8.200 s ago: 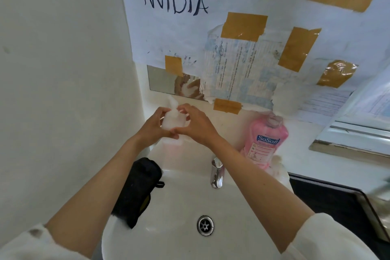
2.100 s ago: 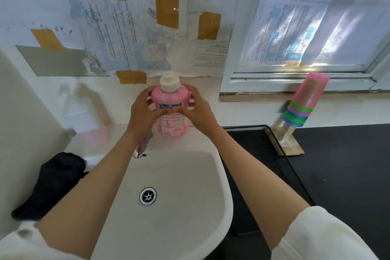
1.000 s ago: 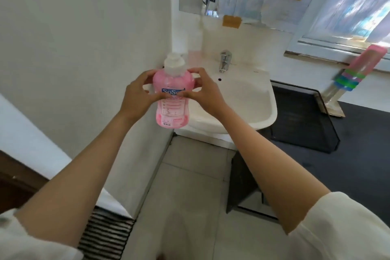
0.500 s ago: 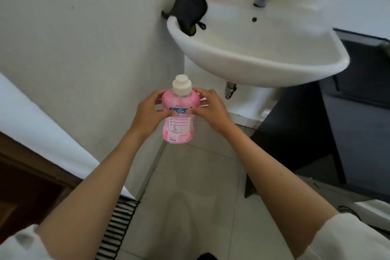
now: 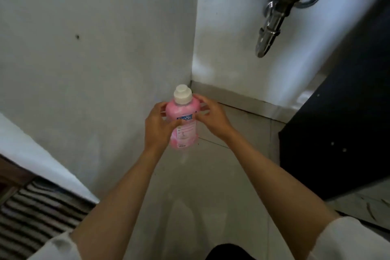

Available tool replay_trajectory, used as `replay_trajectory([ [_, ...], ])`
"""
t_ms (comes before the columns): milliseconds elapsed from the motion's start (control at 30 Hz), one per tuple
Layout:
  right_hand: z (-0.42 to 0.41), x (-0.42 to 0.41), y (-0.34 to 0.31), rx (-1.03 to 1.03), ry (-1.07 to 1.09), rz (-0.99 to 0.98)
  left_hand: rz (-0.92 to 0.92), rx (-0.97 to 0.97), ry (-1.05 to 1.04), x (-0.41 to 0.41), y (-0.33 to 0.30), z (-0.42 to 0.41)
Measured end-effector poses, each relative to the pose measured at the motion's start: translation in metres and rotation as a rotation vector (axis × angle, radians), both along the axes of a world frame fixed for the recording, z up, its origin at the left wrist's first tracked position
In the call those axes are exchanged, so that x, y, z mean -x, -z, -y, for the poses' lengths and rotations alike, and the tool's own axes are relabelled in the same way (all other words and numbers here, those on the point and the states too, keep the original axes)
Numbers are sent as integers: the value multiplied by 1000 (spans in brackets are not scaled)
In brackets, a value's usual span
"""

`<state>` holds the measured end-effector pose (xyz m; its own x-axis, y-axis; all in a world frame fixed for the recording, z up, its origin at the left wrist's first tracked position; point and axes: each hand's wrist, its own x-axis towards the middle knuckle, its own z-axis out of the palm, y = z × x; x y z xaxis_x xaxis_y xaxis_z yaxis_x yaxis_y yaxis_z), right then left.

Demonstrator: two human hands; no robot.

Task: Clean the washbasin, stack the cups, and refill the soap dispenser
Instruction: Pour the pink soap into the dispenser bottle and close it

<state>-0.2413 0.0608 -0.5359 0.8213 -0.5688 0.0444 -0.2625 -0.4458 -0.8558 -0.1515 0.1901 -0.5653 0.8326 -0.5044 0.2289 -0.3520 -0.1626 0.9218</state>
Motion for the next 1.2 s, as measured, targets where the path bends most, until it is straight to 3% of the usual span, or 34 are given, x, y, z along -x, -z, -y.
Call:
replay_trajectory([
  [233,-13,-27,72,-81,-81,-3,-44,37,-246,1,81,0],
  [567,-19,-58,131,-282,-84,-91,-81,20,-380,-20,140,0],
  [900,-31,-52,134,-468,-117,-73,-138,23,-433,-18,162,1],
  [1200,-43,-51,131,-441,-122,-143,-180,-17,-465,-18,161,0],
])
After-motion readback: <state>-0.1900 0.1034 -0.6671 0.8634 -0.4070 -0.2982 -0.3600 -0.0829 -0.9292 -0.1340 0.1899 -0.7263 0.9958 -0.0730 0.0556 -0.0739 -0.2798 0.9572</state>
